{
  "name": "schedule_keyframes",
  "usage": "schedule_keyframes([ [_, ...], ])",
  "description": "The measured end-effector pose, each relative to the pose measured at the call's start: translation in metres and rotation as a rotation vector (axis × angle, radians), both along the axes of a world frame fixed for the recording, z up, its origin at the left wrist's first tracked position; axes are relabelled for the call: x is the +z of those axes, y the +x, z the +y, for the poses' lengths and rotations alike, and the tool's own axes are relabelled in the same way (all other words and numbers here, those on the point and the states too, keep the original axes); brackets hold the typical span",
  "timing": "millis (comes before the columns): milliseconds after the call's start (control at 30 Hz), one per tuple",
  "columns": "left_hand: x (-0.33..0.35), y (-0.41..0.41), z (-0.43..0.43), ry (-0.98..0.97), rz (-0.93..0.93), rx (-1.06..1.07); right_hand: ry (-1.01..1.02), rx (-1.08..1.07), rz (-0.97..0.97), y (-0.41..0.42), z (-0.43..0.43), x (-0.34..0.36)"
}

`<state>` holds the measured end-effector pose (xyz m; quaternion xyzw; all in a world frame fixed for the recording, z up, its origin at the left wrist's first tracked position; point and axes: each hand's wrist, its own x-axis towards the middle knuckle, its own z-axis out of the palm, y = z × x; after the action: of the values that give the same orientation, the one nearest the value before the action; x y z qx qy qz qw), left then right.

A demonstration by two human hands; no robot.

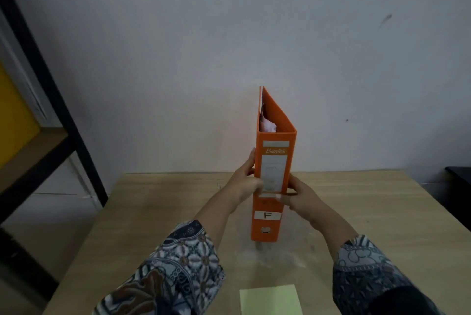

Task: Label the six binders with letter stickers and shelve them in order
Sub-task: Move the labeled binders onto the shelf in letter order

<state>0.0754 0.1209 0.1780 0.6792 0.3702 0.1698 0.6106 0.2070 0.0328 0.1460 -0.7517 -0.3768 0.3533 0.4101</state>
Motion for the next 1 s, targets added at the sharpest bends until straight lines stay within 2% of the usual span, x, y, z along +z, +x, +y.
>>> schedule_keyframes([
  [167, 0.027, -0.056, 0.006, 0.036, -0.080, 0.030, 0.090, 0.045, -0.020, -0.056, 0.006, 0.024],
  [567, 0.061, -0.212, 0.013, 0.099, -0.135, 0.040, 0.227, 0.059, -0.020, -0.217, 0.005, 0.062],
  [833, 0.087, -0.287, -0.010, 0.086, -0.238, -0.014, 0.260, 0.101, 0.052, -0.289, -0.013, 0.075],
  [1000, 0.093, -0.321, -0.030, 0.053, -0.291, 0.022, 0.284, 0.166, 0.144, -0.318, -0.032, 0.087],
])
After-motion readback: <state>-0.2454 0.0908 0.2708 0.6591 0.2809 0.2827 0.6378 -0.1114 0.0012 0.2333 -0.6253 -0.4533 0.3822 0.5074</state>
